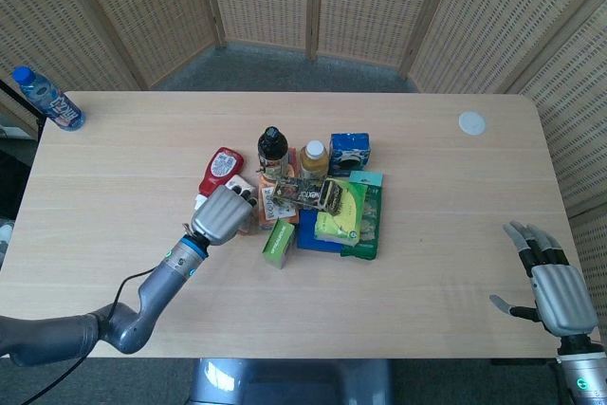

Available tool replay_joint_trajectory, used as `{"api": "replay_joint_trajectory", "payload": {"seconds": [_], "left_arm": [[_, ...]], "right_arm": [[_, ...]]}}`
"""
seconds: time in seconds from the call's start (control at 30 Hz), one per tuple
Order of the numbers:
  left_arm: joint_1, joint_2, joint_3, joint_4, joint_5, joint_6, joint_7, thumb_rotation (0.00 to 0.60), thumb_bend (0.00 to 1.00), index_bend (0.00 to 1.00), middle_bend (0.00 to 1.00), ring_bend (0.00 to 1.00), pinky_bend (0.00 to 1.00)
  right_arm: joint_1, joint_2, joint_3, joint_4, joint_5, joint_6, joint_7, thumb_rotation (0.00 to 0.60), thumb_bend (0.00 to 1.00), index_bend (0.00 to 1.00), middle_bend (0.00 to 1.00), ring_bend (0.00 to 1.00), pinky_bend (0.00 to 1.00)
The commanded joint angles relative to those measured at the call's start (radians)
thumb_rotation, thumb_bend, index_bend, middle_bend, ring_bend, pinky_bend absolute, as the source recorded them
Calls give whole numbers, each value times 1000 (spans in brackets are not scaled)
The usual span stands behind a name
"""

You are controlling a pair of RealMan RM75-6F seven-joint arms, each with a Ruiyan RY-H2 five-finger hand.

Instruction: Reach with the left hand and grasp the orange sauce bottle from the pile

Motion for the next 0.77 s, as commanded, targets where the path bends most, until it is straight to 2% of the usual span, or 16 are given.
{"api": "replay_joint_trajectory", "payload": {"seconds": [0.03,0.27,0.5,0.63,0.77], "left_arm": [[6,42,-19,-51,14,24,-9,600,0,786,836,601,842],[-6,174,-93,-238,12,61,16,600,0,777,826,596,840],[-51,364,-234,-463,-44,105,132,600,0,778,829,590,839],[-81,462,-308,-544,-102,116,191,600,0,778,830,589,839],[-102,526,-351,-592,-151,130,218,600,0,779,833,589,839]], "right_arm": [[0,0,0,-1,0,1,-2,579,0,0,0,0,0],[-4,3,0,-6,1,7,-3,582,0,0,0,0,0],[-4,1,-1,-10,2,3,-15,583,0,0,0,0,0],[-4,-2,-4,-9,-1,1,-25,583,0,0,0,0,0],[-4,-4,-5,-9,-5,2,-30,580,0,0,0,0,0]]}}
